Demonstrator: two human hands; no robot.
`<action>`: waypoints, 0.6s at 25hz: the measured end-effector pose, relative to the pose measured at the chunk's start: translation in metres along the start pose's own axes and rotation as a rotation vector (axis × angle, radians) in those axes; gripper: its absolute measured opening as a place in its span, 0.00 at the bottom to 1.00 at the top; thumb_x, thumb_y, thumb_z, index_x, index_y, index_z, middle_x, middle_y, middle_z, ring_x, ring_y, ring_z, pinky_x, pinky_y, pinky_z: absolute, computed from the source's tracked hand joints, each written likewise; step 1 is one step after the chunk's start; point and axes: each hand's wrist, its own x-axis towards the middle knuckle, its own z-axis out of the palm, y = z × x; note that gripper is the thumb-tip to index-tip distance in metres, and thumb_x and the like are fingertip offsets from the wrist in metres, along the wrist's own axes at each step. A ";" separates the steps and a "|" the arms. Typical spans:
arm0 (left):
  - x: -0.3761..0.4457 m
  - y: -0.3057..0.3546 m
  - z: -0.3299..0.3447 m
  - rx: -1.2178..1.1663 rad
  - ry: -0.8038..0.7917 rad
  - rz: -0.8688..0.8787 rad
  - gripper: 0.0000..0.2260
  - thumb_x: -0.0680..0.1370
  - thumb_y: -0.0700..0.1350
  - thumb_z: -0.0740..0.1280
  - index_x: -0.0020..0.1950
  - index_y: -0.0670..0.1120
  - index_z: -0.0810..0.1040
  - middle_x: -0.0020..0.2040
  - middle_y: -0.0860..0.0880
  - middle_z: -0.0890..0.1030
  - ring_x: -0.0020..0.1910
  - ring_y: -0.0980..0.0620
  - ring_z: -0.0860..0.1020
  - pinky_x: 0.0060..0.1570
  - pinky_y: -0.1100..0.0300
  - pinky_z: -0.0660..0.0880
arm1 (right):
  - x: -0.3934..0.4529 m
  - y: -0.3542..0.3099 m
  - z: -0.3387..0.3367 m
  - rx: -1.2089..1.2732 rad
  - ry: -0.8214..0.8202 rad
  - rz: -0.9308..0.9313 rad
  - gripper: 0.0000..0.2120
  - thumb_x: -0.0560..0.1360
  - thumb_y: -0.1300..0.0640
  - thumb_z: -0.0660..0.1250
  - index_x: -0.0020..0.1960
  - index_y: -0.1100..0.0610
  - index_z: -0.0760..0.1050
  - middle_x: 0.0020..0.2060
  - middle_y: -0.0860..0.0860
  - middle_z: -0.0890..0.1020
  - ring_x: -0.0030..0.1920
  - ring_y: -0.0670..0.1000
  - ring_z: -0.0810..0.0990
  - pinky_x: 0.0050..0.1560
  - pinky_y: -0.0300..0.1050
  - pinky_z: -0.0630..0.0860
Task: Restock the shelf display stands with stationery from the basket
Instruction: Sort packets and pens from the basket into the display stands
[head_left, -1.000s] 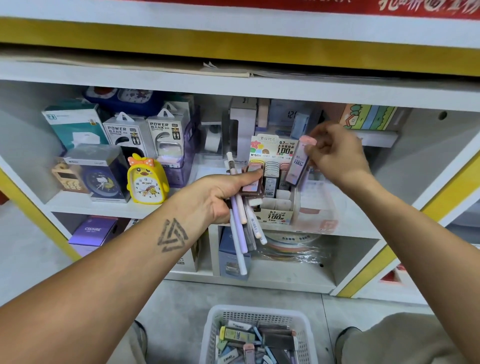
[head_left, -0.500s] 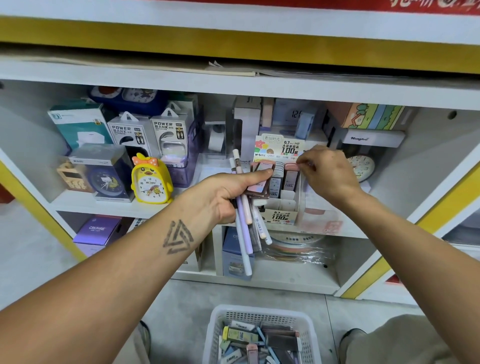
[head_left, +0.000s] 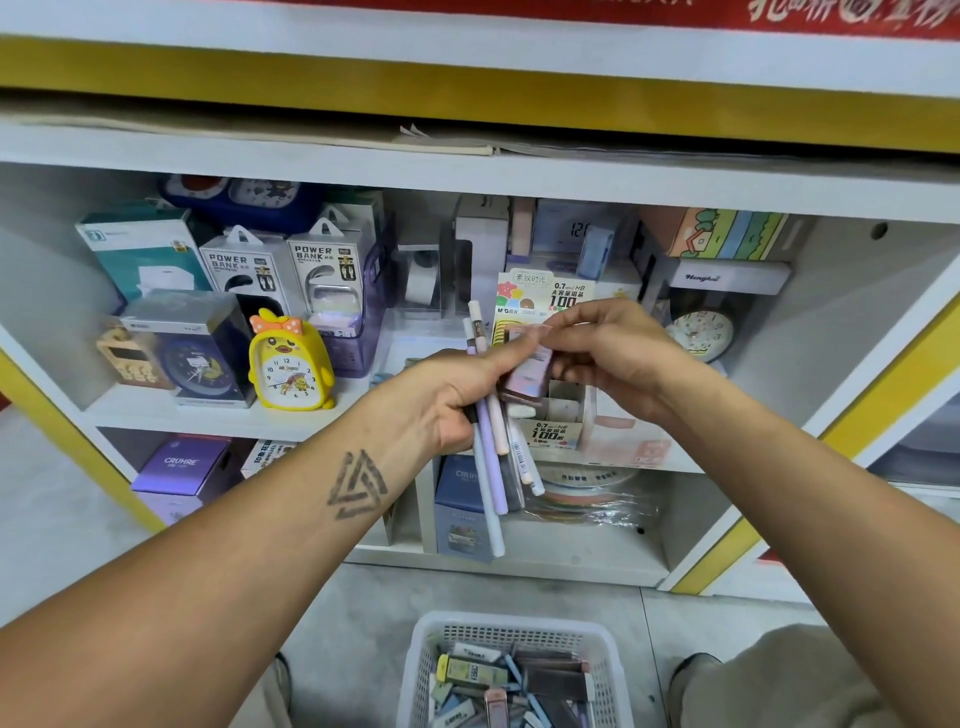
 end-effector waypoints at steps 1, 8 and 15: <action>0.000 0.000 0.001 -0.022 0.006 -0.003 0.12 0.75 0.48 0.73 0.52 0.41 0.83 0.41 0.42 0.86 0.35 0.47 0.85 0.34 0.54 0.82 | -0.001 -0.001 -0.002 0.039 -0.008 0.009 0.07 0.74 0.67 0.73 0.51 0.67 0.80 0.35 0.57 0.85 0.32 0.50 0.81 0.28 0.38 0.76; 0.003 0.002 -0.004 0.013 0.109 -0.004 0.05 0.75 0.42 0.74 0.43 0.41 0.82 0.34 0.44 0.85 0.29 0.48 0.83 0.25 0.54 0.79 | -0.001 -0.015 -0.033 -0.201 0.253 -0.164 0.08 0.73 0.64 0.75 0.50 0.58 0.80 0.44 0.62 0.86 0.38 0.59 0.83 0.32 0.44 0.79; 0.002 0.003 -0.006 0.047 0.143 -0.005 0.16 0.70 0.43 0.78 0.57 0.41 0.83 0.50 0.42 0.85 0.45 0.44 0.84 0.50 0.44 0.81 | 0.007 0.005 -0.031 -0.754 0.324 -0.410 0.10 0.73 0.59 0.76 0.46 0.48 0.76 0.39 0.46 0.82 0.37 0.43 0.80 0.41 0.43 0.79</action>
